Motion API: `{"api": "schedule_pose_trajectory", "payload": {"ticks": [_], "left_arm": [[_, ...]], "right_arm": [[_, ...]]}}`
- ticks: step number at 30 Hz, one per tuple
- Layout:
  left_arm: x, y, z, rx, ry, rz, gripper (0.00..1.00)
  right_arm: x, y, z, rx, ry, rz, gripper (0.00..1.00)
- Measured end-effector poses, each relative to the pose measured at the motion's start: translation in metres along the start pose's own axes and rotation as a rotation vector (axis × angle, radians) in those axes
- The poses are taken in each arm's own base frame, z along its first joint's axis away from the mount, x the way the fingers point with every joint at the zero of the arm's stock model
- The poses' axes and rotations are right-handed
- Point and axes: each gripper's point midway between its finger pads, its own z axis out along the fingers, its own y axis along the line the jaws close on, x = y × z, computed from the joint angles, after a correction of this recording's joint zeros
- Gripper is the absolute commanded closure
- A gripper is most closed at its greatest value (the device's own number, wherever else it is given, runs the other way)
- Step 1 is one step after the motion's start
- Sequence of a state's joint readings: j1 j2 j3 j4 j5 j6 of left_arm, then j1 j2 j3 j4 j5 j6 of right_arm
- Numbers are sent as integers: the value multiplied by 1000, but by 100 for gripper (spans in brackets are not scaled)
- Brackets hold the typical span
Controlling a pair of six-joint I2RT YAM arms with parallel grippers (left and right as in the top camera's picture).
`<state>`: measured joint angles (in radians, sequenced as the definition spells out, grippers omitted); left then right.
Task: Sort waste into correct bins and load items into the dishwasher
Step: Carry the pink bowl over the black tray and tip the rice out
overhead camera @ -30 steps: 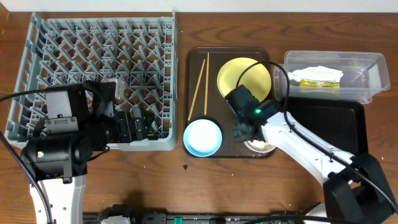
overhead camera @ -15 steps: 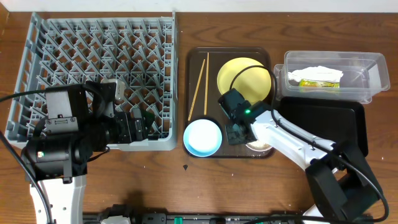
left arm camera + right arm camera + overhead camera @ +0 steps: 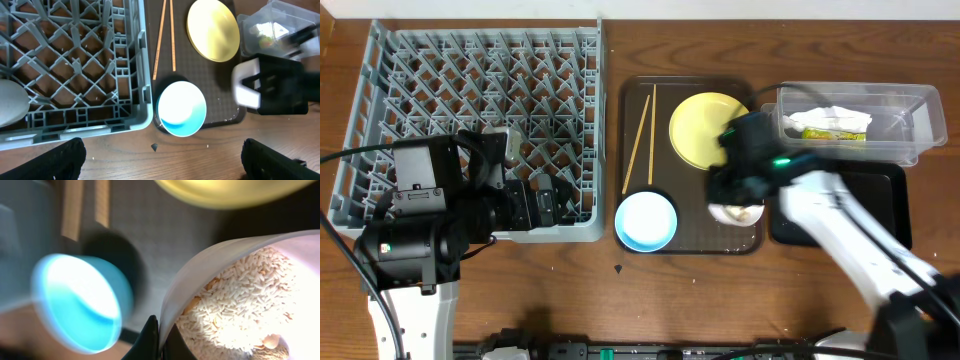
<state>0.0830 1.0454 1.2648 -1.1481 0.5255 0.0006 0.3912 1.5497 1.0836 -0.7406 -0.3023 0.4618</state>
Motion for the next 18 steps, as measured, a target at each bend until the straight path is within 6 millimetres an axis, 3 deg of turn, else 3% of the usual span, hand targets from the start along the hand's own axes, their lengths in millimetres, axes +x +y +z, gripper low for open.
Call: {"api": "schedule_pose_trajectory", "payload": {"ticks": [3, 6, 13, 18], "left_arm": [[0, 0, 0, 0, 0, 0, 0], [0, 0, 0, 0, 0, 0, 0], [0, 0, 0, 0, 0, 0, 0], [0, 0, 0, 0, 0, 0, 0]], "right_arm": [[-16, -6, -32, -149, -31, 63, 99], [-21, -30, -55, -233, -27, 149, 99], [-39, -86, -88, -346, -130, 261, 99], [-48, -104, -100, -442, -232, 230, 99]]}}
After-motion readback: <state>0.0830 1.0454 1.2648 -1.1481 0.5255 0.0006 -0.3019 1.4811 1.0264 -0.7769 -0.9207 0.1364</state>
